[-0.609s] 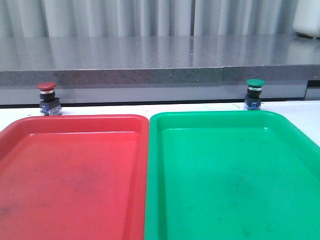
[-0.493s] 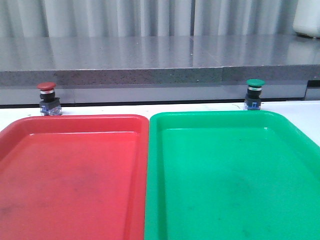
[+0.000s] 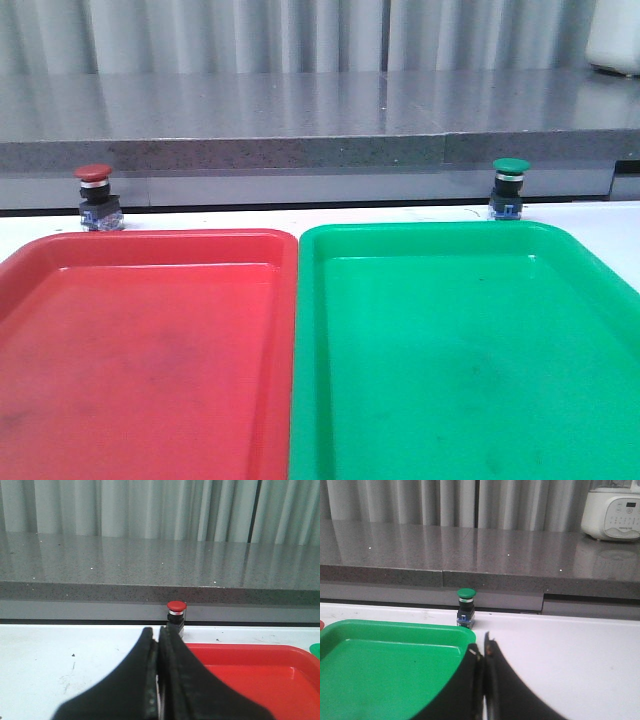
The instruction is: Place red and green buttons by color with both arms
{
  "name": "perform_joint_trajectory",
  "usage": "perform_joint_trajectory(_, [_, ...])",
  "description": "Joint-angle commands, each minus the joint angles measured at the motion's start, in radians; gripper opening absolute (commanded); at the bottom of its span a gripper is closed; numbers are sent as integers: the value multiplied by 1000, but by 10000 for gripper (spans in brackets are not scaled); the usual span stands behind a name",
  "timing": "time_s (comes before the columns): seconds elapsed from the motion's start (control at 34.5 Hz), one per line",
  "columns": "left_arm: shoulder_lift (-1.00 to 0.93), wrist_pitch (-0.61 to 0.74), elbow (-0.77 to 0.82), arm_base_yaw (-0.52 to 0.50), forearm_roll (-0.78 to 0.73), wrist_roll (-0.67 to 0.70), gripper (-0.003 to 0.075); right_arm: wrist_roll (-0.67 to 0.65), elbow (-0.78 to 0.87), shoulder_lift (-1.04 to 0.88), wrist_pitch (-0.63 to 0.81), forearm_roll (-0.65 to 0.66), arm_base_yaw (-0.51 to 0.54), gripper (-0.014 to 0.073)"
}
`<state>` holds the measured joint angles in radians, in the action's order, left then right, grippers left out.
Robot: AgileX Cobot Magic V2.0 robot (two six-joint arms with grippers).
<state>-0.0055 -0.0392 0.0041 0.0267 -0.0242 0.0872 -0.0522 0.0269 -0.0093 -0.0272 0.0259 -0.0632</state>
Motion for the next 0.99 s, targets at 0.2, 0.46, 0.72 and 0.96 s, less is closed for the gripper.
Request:
perform_joint_trajectory(0.2, [11, -15, -246, -1, 8, 5, -20, 11, -232, -14, -81, 58, 4, -69])
perform_joint_trajectory(0.46, [276, -356, -634, -1, 8, 5, -20, 11, -565, 217, -376, 85, 4, -69])
perform_joint_trajectory(0.72, [476, -416, -653, -1, 8, 5, -20, 11, -602, 439, -460, 84, 4, -69])
perform_joint_trajectory(0.96, [578, -409, -653, -1, -3, 5, -12, 11, -602, 495, -464, 84, 4, 24])
